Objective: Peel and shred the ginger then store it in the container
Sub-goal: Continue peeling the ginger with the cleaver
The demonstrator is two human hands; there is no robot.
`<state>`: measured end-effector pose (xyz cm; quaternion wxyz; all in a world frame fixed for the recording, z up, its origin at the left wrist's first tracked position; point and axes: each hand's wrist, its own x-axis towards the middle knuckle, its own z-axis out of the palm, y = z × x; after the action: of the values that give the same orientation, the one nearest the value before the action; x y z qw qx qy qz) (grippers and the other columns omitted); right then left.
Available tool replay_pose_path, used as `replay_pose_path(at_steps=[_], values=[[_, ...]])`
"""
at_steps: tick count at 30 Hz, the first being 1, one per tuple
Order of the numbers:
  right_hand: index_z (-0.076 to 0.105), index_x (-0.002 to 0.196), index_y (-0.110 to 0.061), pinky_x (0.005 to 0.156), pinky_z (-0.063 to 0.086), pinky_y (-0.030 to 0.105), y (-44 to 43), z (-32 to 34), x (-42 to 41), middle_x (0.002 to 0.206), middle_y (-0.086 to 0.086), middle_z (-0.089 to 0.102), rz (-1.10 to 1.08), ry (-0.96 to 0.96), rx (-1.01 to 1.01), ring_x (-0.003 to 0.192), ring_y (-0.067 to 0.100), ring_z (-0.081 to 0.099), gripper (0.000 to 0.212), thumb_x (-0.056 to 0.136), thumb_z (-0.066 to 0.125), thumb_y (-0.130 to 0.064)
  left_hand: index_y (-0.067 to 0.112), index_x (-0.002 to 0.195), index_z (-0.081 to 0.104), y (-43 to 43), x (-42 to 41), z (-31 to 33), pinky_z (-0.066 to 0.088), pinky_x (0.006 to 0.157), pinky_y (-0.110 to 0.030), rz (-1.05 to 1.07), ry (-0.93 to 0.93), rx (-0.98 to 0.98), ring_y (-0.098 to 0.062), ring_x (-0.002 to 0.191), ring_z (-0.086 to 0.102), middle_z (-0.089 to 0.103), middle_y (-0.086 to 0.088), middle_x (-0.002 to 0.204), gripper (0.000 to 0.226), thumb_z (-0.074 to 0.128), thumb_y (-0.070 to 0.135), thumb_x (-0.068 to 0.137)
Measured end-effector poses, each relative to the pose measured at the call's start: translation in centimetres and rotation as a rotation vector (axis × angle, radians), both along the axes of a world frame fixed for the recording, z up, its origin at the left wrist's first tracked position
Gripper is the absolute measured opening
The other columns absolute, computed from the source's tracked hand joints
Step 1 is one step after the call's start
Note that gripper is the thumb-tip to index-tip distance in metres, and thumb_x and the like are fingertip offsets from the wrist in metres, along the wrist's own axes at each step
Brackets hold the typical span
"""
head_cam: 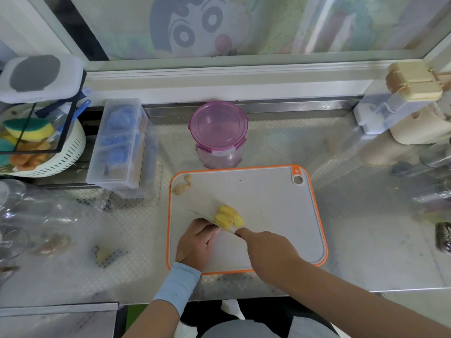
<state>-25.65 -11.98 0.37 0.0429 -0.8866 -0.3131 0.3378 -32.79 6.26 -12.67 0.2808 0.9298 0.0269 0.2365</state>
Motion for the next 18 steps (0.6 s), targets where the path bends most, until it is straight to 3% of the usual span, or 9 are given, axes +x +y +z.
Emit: replay_pose_path(at_steps=[9,18], values=[[0.039,0.135,-0.021,0.047,0.032,0.031,0.3,-1.0,1.0,0.07,0.001,0.046,-0.013,0.045,-0.012,0.057,0.02,0.045,0.055,0.085,0.044,0.002,0.012,0.087,0.076,0.2,-0.1,-0.5,0.049,0.08,-0.022,-0.018,0.017,-0.015,-0.019,0.095,0.061,0.07,-0.002,0.096,0.018,0.059,0.015,0.091],[0.04,0.131,-0.022,0.046,0.031,0.03,1.9,-1.8,1.3,0.07,0.003,0.047,-0.058,0.079,-0.001,0.055,0.021,0.045,0.053,0.085,0.038,0.005,0.013,0.086,0.077,0.1,0.0,-0.3,0.051,0.076,-0.027,0.007,-0.012,-0.048,-0.019,0.094,0.062,0.07,-0.002,0.093,0.031,0.05,0.023,0.099]])
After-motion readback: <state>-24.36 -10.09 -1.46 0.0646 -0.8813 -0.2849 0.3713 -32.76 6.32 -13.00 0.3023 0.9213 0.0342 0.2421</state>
